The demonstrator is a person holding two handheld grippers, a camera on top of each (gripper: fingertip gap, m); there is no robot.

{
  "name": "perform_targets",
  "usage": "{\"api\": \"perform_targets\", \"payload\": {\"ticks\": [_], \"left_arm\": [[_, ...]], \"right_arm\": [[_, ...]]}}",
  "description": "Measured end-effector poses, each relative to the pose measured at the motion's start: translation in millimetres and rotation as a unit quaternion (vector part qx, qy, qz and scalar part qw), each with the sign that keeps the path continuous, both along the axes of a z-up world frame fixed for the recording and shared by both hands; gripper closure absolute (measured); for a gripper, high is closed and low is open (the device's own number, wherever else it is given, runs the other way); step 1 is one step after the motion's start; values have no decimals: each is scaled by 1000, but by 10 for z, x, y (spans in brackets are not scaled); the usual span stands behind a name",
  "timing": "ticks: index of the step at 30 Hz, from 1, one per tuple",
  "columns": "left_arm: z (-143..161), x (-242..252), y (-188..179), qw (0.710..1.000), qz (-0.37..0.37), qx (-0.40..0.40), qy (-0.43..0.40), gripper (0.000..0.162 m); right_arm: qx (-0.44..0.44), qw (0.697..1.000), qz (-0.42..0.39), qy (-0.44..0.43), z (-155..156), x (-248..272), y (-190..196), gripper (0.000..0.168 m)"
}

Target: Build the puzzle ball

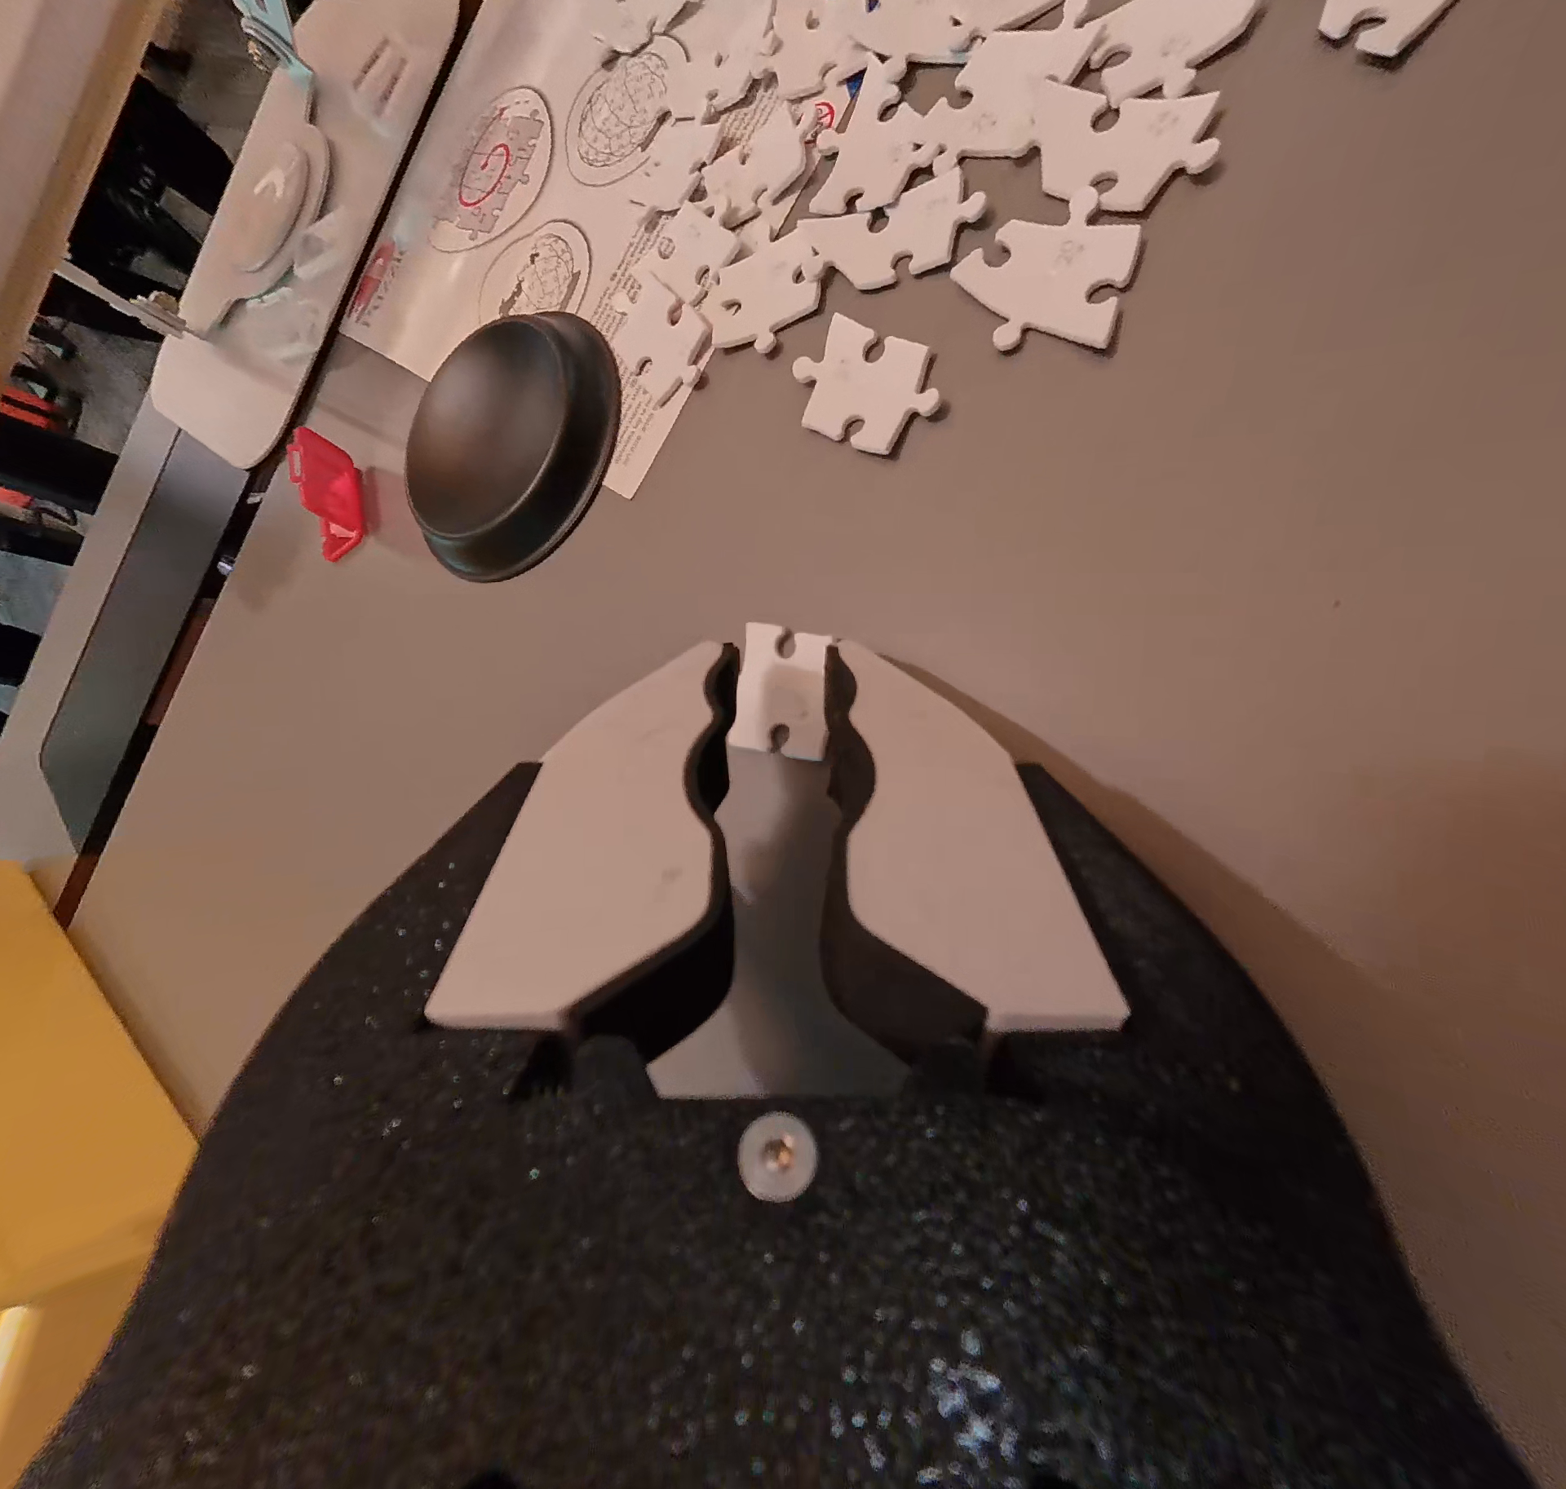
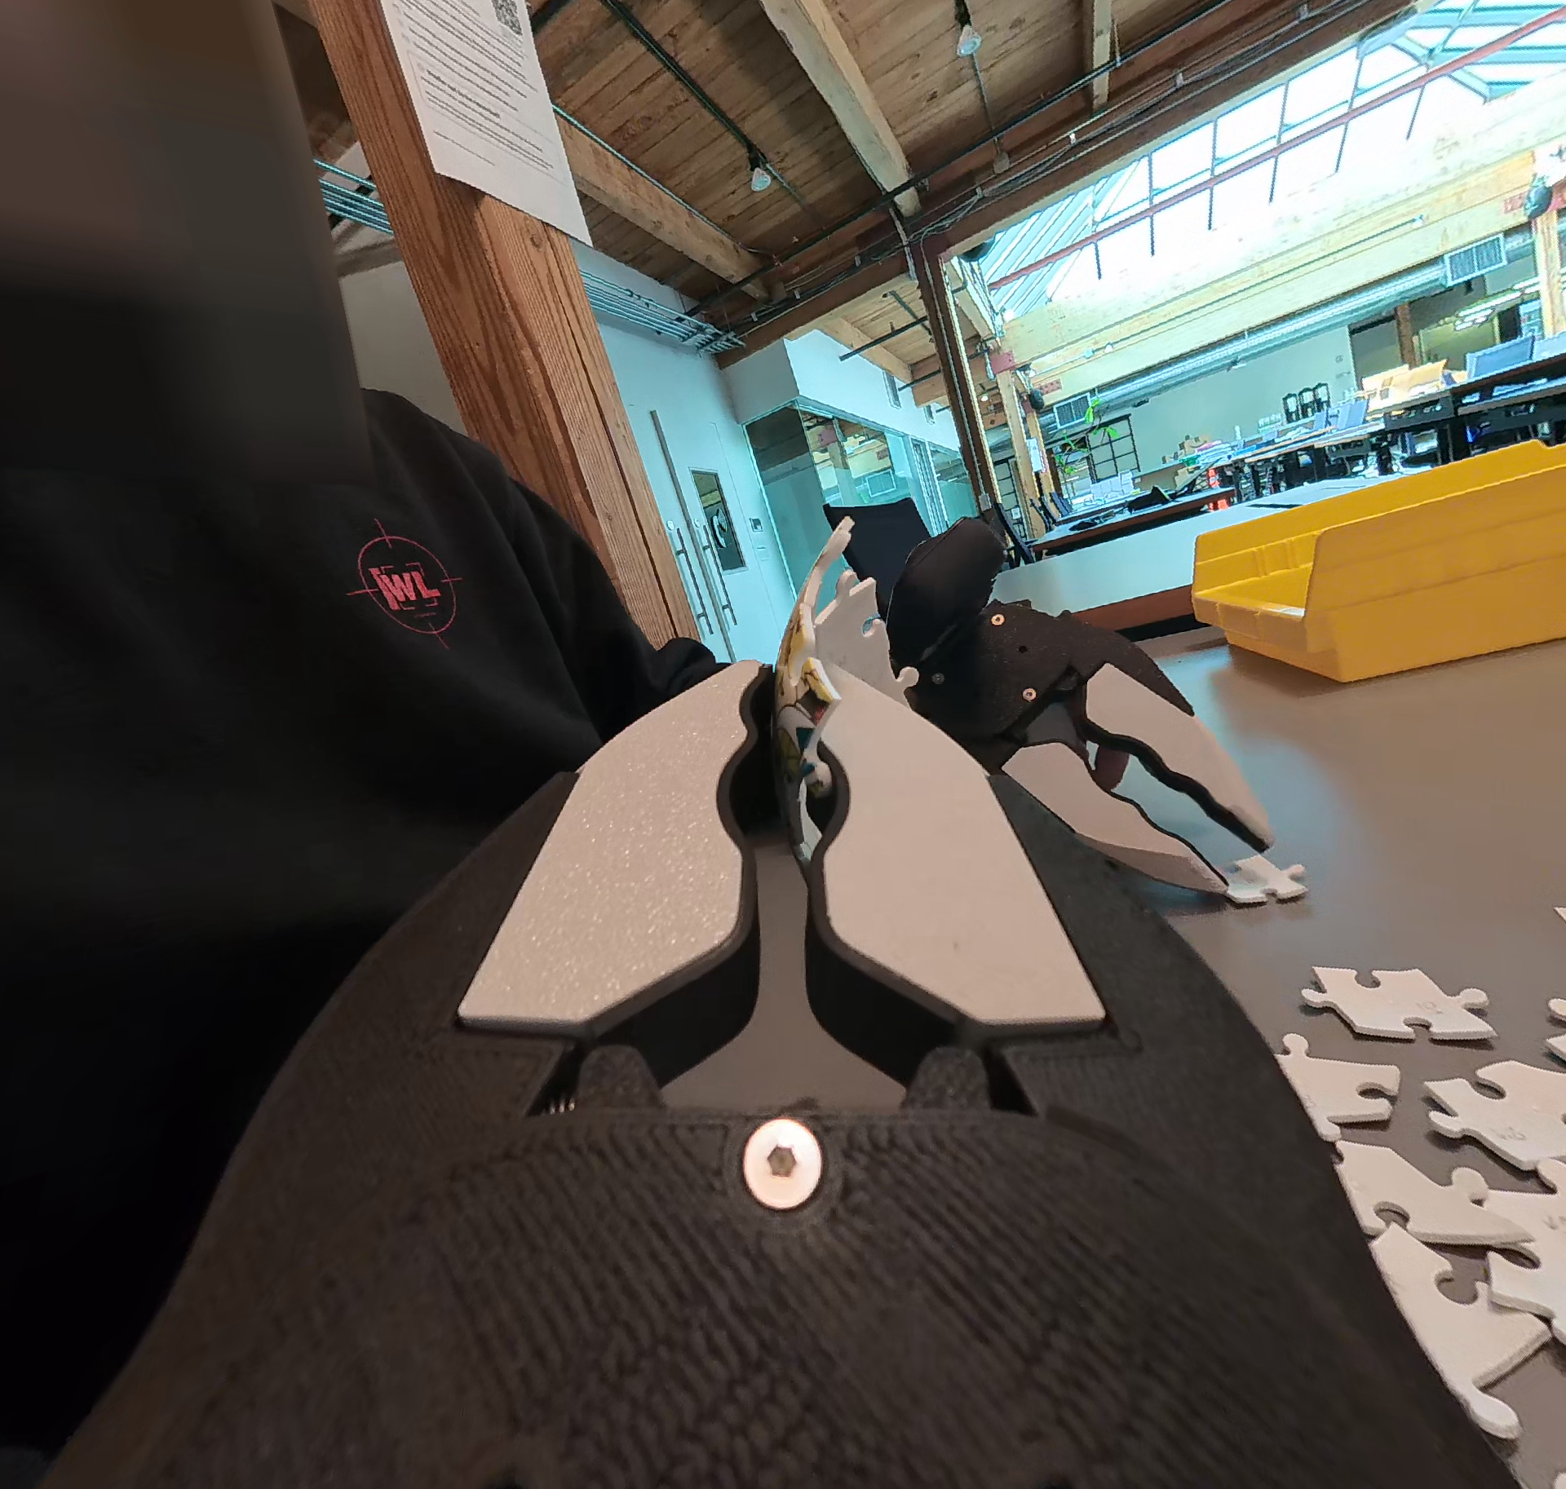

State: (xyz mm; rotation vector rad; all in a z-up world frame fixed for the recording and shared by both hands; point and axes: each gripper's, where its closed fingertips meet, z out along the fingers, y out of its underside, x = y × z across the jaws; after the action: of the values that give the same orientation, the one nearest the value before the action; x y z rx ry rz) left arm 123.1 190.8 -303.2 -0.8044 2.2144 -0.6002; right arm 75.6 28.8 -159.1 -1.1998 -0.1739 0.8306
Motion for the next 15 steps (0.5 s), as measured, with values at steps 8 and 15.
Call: {"api": "perform_targets", "payload": {"ticks": [8, 15], "left_arm": [[55, -33, -47, 994, -61, 63, -61, 140], [41, -111, 46, 986, -99, 124, -59, 131]], "right_arm": [[-2, 1000, 1, 0, -9, 1, 2, 164], [-3, 1000, 2, 3, -20, 4, 8, 164]]}}
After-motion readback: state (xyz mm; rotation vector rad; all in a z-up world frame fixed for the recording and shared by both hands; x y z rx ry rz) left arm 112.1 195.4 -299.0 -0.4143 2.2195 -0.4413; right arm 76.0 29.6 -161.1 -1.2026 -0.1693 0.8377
